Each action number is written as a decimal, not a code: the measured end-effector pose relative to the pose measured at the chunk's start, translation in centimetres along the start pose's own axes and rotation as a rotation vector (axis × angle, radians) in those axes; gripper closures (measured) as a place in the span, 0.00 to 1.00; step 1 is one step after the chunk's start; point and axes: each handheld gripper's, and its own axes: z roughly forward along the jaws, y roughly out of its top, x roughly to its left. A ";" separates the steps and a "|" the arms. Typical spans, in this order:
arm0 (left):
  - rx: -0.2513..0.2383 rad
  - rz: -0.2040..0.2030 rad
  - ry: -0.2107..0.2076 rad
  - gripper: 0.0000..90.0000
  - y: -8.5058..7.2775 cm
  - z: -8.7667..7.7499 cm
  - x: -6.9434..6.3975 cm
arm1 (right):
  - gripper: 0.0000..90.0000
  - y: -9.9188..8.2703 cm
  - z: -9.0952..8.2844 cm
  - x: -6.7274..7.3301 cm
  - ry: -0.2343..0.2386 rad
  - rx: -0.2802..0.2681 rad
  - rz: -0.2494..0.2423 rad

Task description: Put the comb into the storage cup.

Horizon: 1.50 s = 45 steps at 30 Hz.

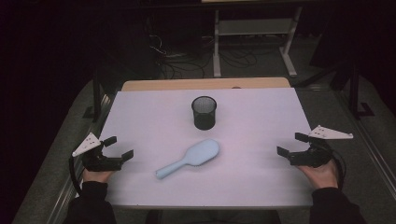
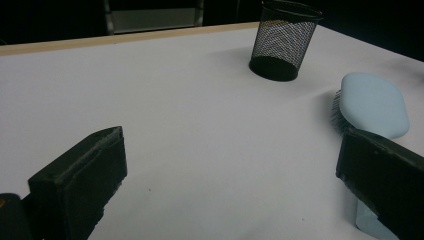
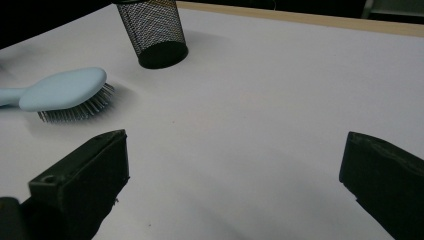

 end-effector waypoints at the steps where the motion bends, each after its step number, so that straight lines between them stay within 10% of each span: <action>1: 0.000 0.000 0.000 0.00 0.0 0.0 0.0 | 0.00 0.0 -0.1 0.0 0.001 -0.004 0.002; 21: 0.001 -0.005 -0.008 0.00 0.3 -0.3 -0.1 | 0.00 -0.1 -0.4 0.4 0.013 -0.005 -0.014; 45: 0.079 0.098 -0.043 0.00 3.7 0.1 -1.7 | 0.00 -0.2 -0.5 0.6 0.014 0.015 -0.031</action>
